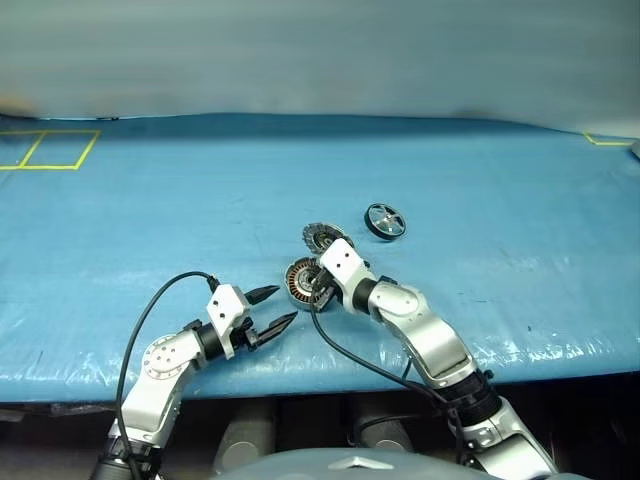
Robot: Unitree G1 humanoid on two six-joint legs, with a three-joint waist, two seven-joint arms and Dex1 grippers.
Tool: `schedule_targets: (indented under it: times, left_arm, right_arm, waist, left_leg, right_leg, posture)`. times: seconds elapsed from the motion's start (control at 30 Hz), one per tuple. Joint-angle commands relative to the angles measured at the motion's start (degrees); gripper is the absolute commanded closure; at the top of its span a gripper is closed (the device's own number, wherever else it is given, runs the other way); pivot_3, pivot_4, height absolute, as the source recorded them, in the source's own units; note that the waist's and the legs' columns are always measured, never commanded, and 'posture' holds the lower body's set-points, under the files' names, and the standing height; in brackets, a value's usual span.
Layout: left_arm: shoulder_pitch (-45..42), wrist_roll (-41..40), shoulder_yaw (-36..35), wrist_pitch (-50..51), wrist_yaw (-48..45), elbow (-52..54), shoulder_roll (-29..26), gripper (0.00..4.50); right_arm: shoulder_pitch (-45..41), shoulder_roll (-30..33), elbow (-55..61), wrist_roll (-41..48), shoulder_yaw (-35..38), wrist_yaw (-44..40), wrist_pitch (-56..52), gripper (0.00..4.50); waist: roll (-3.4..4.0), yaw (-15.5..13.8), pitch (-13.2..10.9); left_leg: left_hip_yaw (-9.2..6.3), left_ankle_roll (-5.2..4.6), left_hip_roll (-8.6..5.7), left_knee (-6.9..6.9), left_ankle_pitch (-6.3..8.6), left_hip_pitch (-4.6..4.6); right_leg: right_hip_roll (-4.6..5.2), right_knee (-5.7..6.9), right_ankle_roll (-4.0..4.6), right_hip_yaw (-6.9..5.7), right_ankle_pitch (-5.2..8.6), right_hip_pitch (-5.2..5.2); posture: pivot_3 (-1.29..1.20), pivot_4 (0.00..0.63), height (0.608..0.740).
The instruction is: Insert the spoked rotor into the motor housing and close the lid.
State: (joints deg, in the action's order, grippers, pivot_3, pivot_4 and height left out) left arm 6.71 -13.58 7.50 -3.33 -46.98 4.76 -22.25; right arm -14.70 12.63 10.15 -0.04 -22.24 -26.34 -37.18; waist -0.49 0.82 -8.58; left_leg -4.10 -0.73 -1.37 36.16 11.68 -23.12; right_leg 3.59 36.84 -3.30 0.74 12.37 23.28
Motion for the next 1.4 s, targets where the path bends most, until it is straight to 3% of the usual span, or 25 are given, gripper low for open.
schedule_targets:
  times: [0.03, 0.23, 0.37, 0.6, 0.73, 0.87, 1.13, 1.23, 1.4]
  left_arm:
    - [-0.37, 0.11, 0.53, -1.29, -0.17, 0.32, 0.21, 1.39]
    - [-0.38, 0.23, 0.58, -1.33, -0.12, 0.35, 0.28, 1.39]
    - [-0.52, 0.19, 0.64, -1.13, -0.02, 0.57, 0.28, 1.39]
    - [-0.58, 0.09, 0.78, -1.04, -0.09, 0.6, 0.25, 1.39]
    - [-0.42, -0.6, 0.48, -0.76, -0.12, 1.22, 0.32, 1.39]
    - [-0.28, -1.03, -0.31, -0.64, -0.01, 2.6, -0.27, 1.39]
    - [-1.68, -3.0, -0.9, 0.37, 1.16, 3.77, 0.79, 1.39]
    - [-2.41, -4.03, -0.51, 2.34, 0.67, 3.44, 0.86, 1.39]
    - [-3.72, -3.21, -0.32, 2.03, 1.22, 2.62, 1.25, 1.39]
  right_arm:
    - [2.89, 0.37, -3.44, 0.75, 0.74, 0.38, -6.51, 4.49]
    - [4.26, 1.07, -2.28, 0.91, 0.28, 0.07, -5.87, 4.49]
    - [6.32, -0.91, 1.18, 4.89, 3.4, -1.49, 2.28, 4.49]
    - [7.28, -4.27, 6.0, 12.16, 8.07, -4.24, 8.79, 4.49]
    - [7.76, -0.3, 9.95, 12.24, 7.32, -6.0, 7.01, 4.49]
    - [10.47, 8.05, 16.22, 13.88, 8.79, -9.51, 2.65, 4.49]
    - [12.44, 18.52, 15.04, 11.65, 21.74, -5.15, 3.04, 4.49]
    - [7.89, 20.33, 12.94, 7.75, 21.09, -2.83, 3.68, 3.92]
    - [-2.1, 19.64, 8.72, 3.24, 17.99, 0.19, -0.12, 2.24]
  waist:
    - [-0.03, 0.01, 0.14]
    - [0.01, 0.27, 0.24]
    - [0.0, 0.31, 0.33]
    - [0.12, 0.67, 0.21]
    - [0.15, 0.48, 0.08]
    - [0.11, 0.03, -0.04]
    - [-0.01, -0.16, -0.23]
    - [0.0, 0.09, -0.33]
    - [-0.02, 0.0, -0.41]
  left_leg:
    - [0.0, 0.05, 0.01, 0.0, 0.03, 0.12]
    - [-0.01, 0.38, -0.02, -0.02, 0.23, 0.27]
    - [-0.01, 0.38, -0.04, -0.18, 0.24, 0.26]
    - [0.01, 0.15, 0.02, -0.26, 0.1, -0.47]
    - [0.0, 0.15, 0.02, -0.24, 0.11, -0.47]
    - [-0.01, 0.15, -0.02, -0.17, 0.11, -0.48]
    - [0.08, 0.15, -0.02, -0.16, 0.12, -0.52]
    - [0.15, 0.14, 0.01, -0.17, 0.12, -0.5]
    - [0.19, 0.13, -0.01, -0.17, 0.11, -0.51]
  right_leg:
    - [0.02, -0.01, 0.0, 0.01, 0.01, -0.12]
    - [0.52, -0.06, -0.01, -0.05, 0.04, -0.29]
    - [0.52, -0.09, -0.01, -0.14, 0.07, -0.22]
    - [0.0, 0.0, -0.07, -0.09, 0.06, 0.37]
    - [0.01, -0.03, -0.01, -0.1, 0.12, 0.33]
    - [0.09, -0.06, -0.02, -0.11, 0.12, 0.28]
    - [0.12, -0.08, -0.03, -0.11, 0.12, 0.3]
    - [0.07, -0.06, -0.03, -0.09, 0.12, 0.32]
    - [0.01, -0.03, -0.02, -0.08, 0.11, 0.35]
  posture:
    - [0.0, 0.15, 0.74]
    - [0.0, 0.15, 0.74]
    - [0.0, 0.15, 0.74]
    - [0.0, 0.15, 0.74]
    - [0.0, 0.15, 0.74]
    - [0.0, 0.15, 0.74]
    - [0.0, 0.15, 0.74]
    - [0.0, 0.15, 0.74]
    - [0.0, 0.15, 0.74]
